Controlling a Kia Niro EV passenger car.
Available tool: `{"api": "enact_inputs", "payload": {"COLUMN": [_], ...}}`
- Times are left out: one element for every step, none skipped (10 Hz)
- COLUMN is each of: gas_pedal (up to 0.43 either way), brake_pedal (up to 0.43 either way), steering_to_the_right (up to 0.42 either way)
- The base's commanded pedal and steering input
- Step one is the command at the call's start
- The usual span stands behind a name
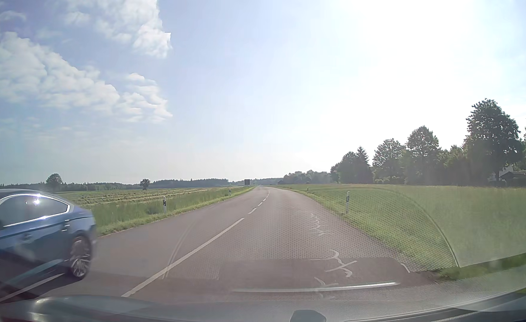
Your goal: Follow the waypoints while adhering to traffic rules and regulations
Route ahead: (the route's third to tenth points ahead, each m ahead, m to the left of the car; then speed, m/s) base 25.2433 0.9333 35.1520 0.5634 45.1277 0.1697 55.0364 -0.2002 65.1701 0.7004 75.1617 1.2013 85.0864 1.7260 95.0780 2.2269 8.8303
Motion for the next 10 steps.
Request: {"api": "enact_inputs", "payload": {"gas_pedal": [0.287,0.287,0.299,0.319,0.319,0.319,0.331,0.331,0.331,0.331], "brake_pedal": [0.000,0.000,0.000,0.000,0.000,0.000,0.000,0.000,0.000,0.000], "steering_to_the_right": [0.005,0.004,0.004,0.003,0.003,0.001,-0.002,-0.006,-0.007,-0.007]}}
